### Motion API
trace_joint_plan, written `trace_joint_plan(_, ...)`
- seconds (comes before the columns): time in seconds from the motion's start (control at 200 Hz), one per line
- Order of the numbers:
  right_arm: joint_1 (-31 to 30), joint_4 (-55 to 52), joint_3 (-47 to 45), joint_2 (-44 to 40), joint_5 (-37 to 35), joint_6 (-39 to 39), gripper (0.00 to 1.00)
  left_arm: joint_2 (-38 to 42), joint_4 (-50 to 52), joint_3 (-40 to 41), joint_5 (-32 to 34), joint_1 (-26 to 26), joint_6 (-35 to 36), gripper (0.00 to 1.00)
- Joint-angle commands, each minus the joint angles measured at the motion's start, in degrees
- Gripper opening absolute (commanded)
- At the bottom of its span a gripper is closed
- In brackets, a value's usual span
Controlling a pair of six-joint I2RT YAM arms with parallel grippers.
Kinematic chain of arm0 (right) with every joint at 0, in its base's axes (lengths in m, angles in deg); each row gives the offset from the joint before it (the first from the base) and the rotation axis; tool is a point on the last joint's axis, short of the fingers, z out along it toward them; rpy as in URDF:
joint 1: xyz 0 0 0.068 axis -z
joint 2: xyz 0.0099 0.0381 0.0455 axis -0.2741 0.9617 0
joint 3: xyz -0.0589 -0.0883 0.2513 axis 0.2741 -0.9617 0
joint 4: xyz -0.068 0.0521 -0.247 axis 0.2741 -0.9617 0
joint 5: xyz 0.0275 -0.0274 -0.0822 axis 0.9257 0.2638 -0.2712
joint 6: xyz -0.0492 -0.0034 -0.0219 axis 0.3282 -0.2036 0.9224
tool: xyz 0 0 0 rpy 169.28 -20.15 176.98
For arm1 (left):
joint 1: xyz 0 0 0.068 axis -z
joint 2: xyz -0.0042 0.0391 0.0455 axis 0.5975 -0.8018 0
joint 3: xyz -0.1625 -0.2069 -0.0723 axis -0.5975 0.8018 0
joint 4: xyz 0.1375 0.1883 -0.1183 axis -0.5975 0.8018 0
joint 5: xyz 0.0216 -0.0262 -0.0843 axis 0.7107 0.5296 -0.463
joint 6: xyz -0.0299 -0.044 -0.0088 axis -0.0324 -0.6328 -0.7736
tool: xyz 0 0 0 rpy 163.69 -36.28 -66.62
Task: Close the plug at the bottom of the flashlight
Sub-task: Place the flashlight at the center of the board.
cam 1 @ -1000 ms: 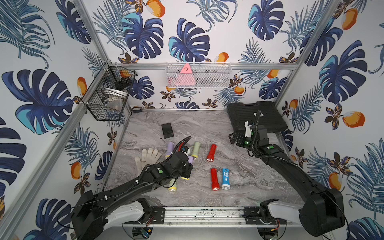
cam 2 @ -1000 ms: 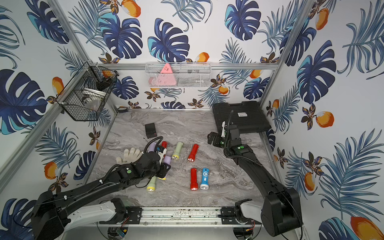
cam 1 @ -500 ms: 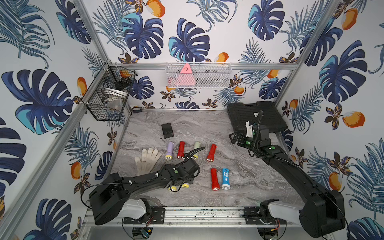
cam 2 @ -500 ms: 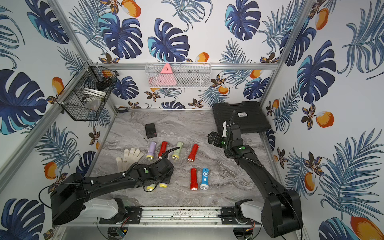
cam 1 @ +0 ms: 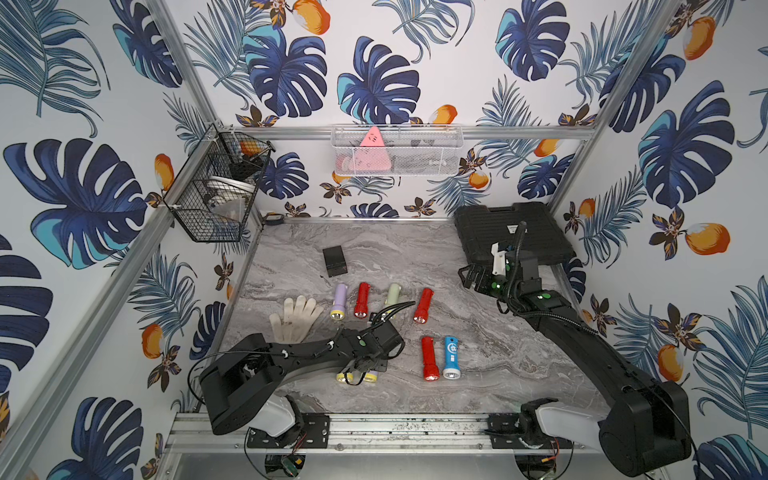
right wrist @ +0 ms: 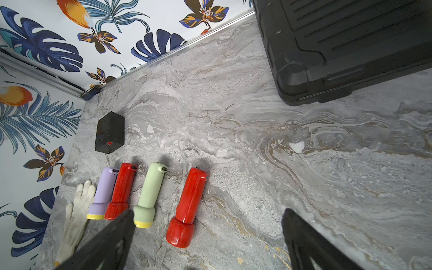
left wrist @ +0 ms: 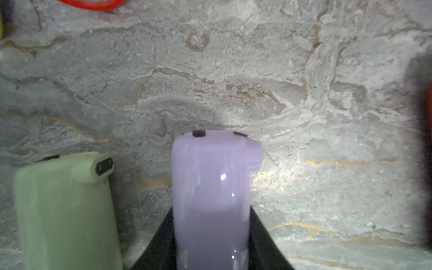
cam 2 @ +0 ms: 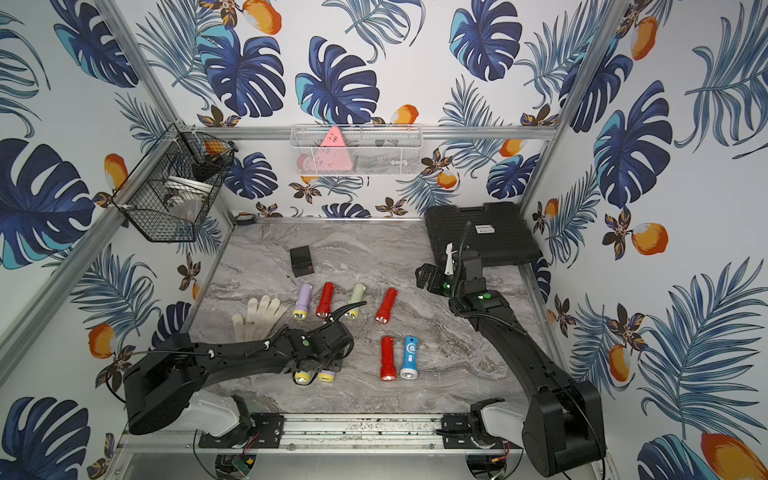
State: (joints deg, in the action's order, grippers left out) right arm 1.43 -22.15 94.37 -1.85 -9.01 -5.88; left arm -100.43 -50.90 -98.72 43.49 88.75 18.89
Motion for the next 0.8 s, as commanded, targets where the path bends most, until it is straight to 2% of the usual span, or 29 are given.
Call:
trace_joint_plan(0.0, 0.0, 0.3, 0.3, -0.5, -0.2, -0.1, 1.0, -0.6, 0.3, -0.8, 0.0, 0.0, -0.9, 0.15)
trace_joint_plan(0.045, 0.1, 0.4, 0.3, -0.6, -0.2, -0.1, 1.0, -0.6, 0.7, -1.2, 0.1, 0.0, -0.9, 0.2)
trace_joint_plan(0.095, 0.1, 0.4, 0.3, -0.5, -0.2, -0.1, 1.0, -0.4, 1.4, -1.5, 0.5, 0.0, -0.8, 0.38)
trace_joint_plan(0.24, 0.1, 0.5, 0.1, -0.8, -0.2, -0.1, 1.0, 0.5, 3.1, -2.7, 1.2, 0.0, -0.1, 0.45)
trace_joint_plan(0.26, 0.1, 0.6, 0.0, -0.8, -0.3, -0.1, 1.0, 0.7, 3.4, -2.9, 1.3, 0.0, 0.0, 0.54)
trace_joint_plan(0.29, 0.1, 0.6, -0.1, -0.9, -0.3, -0.1, 1.0, 0.9, 3.7, -3.2, 1.5, 0.0, 0.1, 0.58)
trace_joint_plan(0.655, 0.1, 0.7, -0.6, -2.4, -0.5, 0.0, 1.0, 3.8, 6.7, -5.7, 3.6, 0.0, 1.2, 0.6)
trace_joint_plan(0.796, 0.1, 0.8, -0.6, -2.5, -0.4, 0.0, 1.0, 4.8, 7.4, -9.5, 2.1, 0.2, 2.4, 0.66)
